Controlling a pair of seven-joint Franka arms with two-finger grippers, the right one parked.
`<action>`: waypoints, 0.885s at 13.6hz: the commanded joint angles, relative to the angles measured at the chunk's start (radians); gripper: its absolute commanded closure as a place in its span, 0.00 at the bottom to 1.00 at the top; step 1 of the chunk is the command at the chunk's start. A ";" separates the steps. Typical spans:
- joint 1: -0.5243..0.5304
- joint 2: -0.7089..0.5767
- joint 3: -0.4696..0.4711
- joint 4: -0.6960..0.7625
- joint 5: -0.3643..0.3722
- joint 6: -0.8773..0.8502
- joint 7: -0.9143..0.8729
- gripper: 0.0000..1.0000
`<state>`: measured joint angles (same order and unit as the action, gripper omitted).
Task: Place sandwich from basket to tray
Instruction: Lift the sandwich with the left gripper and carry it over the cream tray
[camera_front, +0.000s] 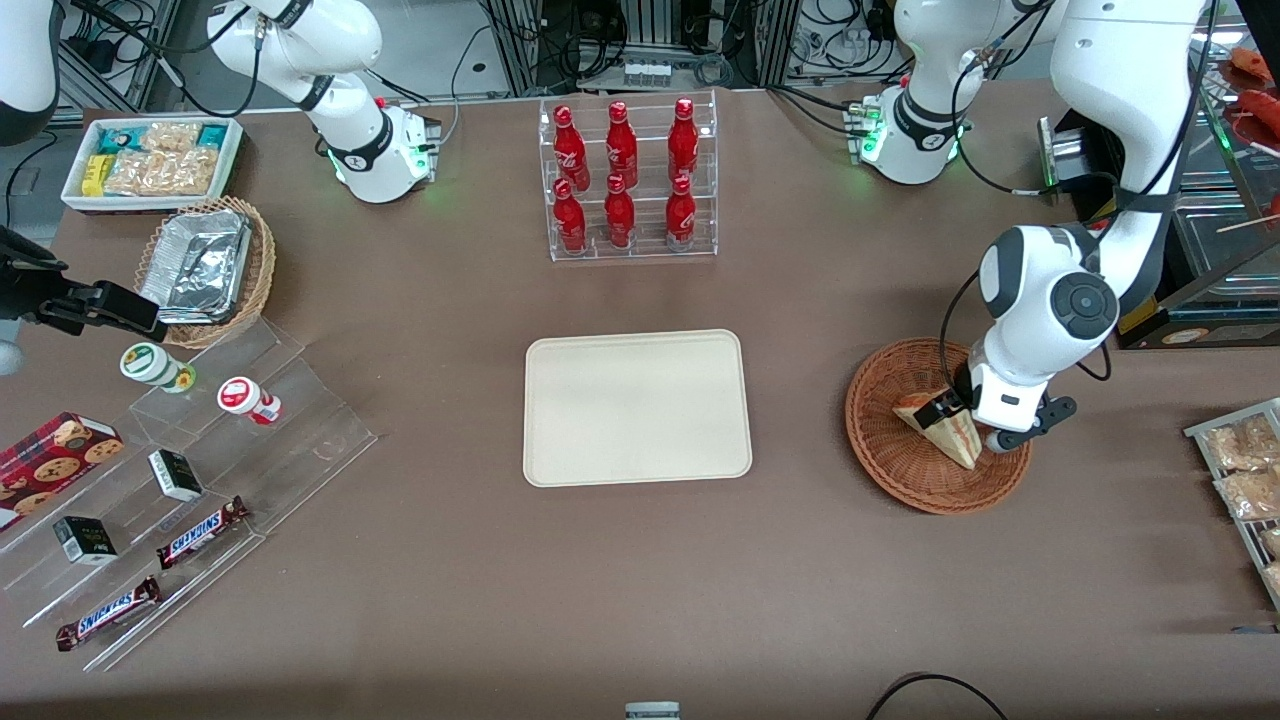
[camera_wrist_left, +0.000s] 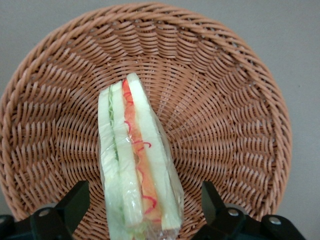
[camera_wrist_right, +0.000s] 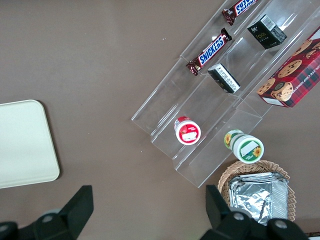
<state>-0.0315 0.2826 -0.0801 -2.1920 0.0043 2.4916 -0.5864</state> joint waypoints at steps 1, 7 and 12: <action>-0.007 0.013 0.007 -0.005 0.017 0.030 -0.027 0.56; -0.007 -0.060 0.010 0.044 0.019 -0.087 -0.023 1.00; -0.036 -0.100 -0.007 0.250 0.066 -0.403 -0.027 1.00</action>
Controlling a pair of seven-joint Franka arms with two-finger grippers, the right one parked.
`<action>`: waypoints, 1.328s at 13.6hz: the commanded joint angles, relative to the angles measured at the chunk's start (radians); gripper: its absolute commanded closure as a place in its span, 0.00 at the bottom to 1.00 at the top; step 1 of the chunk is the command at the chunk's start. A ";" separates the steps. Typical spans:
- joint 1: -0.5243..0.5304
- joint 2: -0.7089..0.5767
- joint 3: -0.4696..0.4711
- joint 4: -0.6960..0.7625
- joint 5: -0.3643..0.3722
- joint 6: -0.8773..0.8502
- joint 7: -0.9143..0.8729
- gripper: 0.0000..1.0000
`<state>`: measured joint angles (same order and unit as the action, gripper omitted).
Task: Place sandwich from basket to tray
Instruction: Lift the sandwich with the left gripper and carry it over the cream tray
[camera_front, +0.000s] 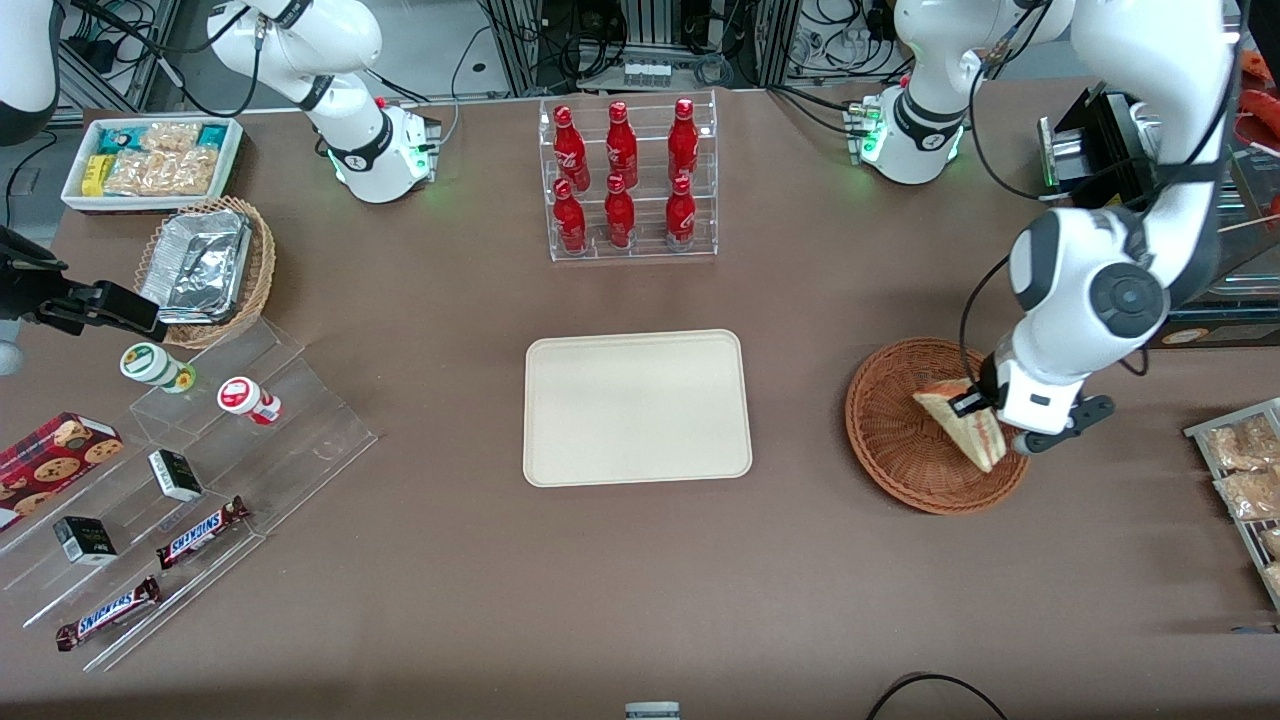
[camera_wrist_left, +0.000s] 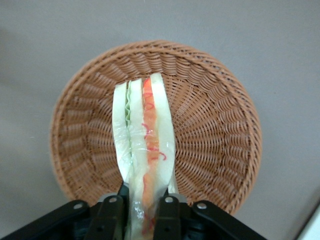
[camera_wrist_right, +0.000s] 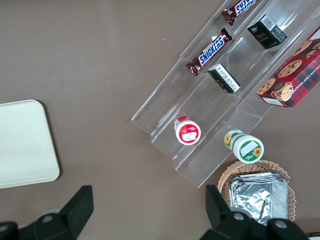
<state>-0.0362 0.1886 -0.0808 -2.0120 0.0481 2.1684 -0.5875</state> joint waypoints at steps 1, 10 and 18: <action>-0.053 -0.008 -0.007 0.103 0.023 -0.114 -0.026 1.00; -0.368 0.138 -0.008 0.350 0.019 -0.164 -0.190 1.00; -0.606 0.408 -0.007 0.581 0.021 -0.069 -0.268 1.00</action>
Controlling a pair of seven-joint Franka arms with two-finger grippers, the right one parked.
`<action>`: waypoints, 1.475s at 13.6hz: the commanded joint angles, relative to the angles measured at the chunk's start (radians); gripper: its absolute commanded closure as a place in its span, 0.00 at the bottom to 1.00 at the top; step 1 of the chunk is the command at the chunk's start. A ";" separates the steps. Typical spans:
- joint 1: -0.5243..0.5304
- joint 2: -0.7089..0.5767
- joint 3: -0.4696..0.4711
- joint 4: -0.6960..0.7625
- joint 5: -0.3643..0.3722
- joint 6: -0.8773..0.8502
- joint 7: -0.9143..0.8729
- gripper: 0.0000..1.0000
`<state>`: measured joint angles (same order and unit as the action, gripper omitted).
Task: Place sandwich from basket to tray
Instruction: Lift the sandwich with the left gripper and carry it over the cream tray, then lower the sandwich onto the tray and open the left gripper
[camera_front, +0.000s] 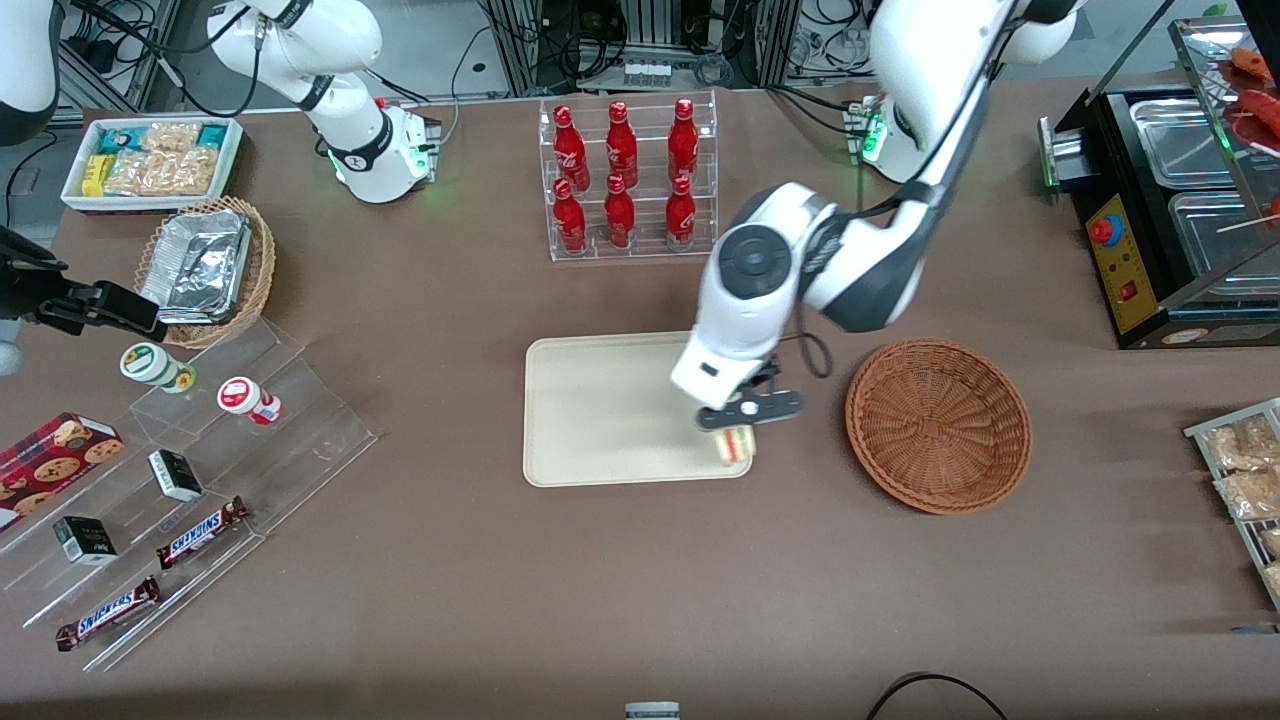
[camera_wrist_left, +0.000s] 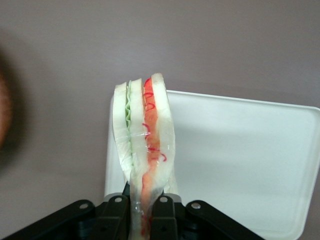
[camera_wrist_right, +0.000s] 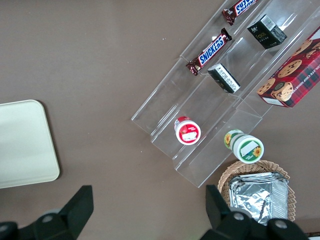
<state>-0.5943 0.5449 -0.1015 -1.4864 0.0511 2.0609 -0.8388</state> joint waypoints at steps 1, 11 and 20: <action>-0.068 0.072 0.014 0.057 0.018 0.074 -0.016 1.00; -0.153 0.194 0.014 0.055 0.062 0.173 0.010 1.00; -0.183 0.234 0.016 0.054 0.069 0.211 0.023 0.31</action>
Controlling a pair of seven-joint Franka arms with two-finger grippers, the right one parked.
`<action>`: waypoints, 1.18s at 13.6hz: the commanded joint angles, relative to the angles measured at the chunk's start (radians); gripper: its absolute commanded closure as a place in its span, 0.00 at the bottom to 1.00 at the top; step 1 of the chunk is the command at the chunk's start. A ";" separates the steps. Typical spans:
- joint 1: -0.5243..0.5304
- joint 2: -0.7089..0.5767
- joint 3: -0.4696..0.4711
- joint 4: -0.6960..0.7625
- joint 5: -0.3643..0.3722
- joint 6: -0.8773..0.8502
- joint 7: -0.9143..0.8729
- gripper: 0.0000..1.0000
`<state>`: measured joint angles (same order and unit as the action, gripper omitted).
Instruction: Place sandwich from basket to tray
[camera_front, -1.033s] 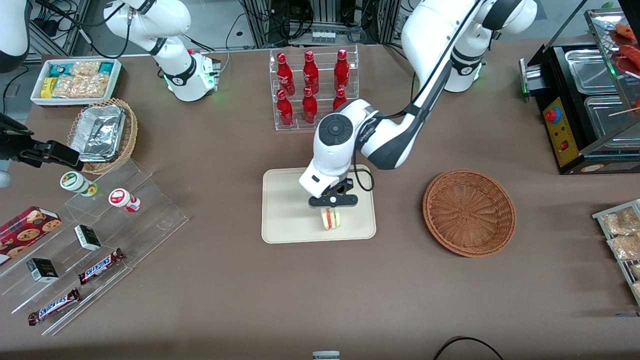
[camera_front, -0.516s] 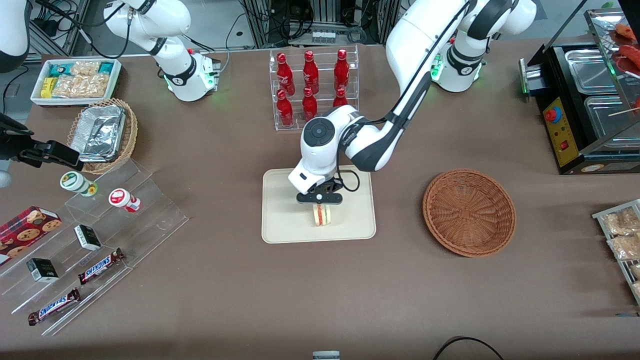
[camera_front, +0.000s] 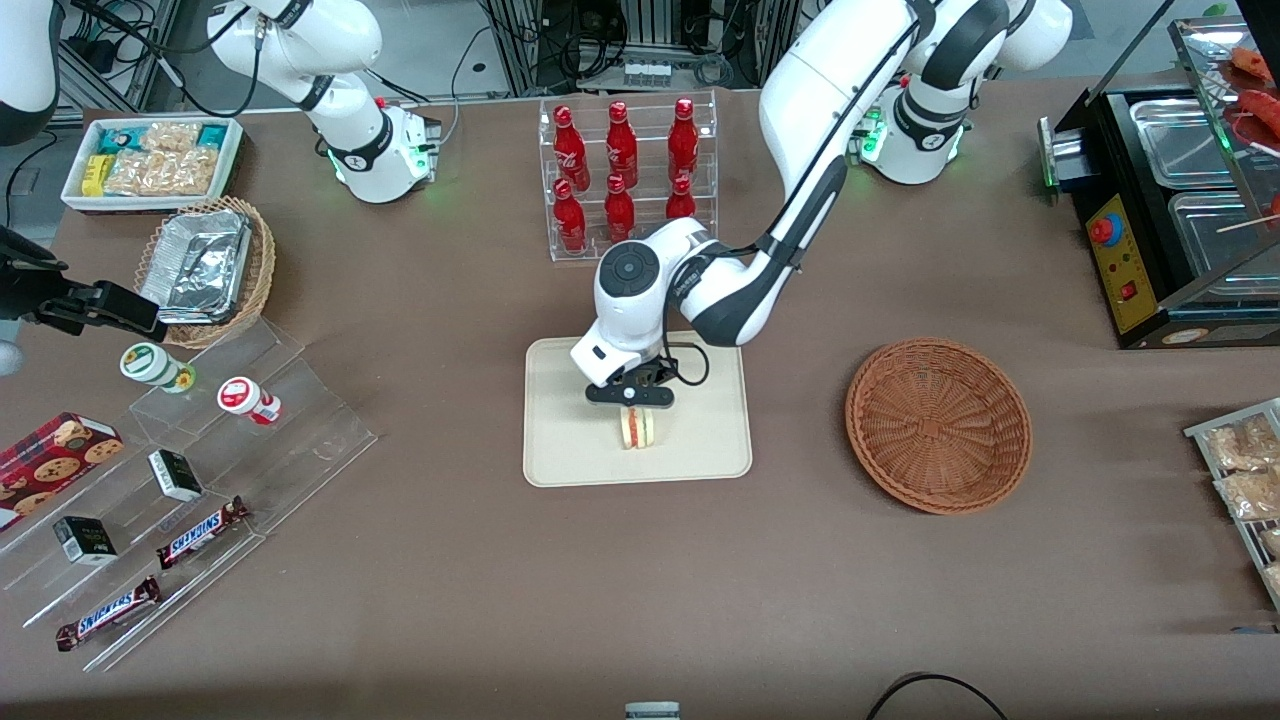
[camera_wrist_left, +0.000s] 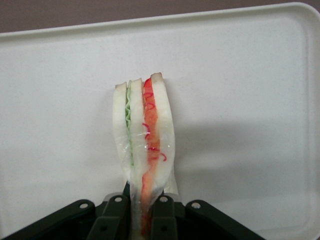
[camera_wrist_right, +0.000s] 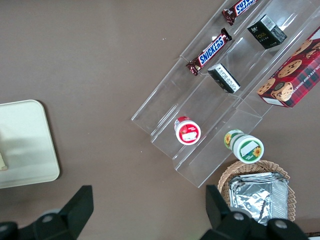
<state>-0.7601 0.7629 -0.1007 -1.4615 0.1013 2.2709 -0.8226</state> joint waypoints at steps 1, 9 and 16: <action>-0.016 0.015 0.015 0.029 0.037 0.001 0.004 0.00; 0.039 -0.129 0.022 0.030 0.017 -0.092 -0.010 0.00; 0.189 -0.358 0.024 0.018 -0.008 -0.396 -0.033 0.00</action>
<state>-0.6247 0.4777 -0.0717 -1.4087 0.0995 1.9424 -0.8488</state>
